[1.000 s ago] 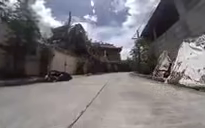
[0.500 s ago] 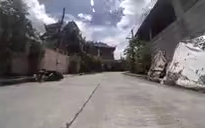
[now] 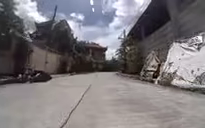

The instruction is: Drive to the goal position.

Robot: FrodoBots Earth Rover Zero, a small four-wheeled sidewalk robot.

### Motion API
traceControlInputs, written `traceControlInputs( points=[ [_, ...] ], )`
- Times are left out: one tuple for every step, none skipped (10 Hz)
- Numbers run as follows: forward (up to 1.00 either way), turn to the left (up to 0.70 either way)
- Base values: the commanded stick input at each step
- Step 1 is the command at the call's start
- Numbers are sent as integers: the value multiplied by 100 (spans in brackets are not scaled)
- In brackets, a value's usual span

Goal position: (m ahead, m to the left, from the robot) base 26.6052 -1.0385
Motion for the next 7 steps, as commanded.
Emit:
traceControlInputs(
  points=[
    [70, 0],
    [70, 0],
    [70, 0],
    [70, 0],
    [70, 0],
    [70, 0],
    [70, 0]
  ],
)
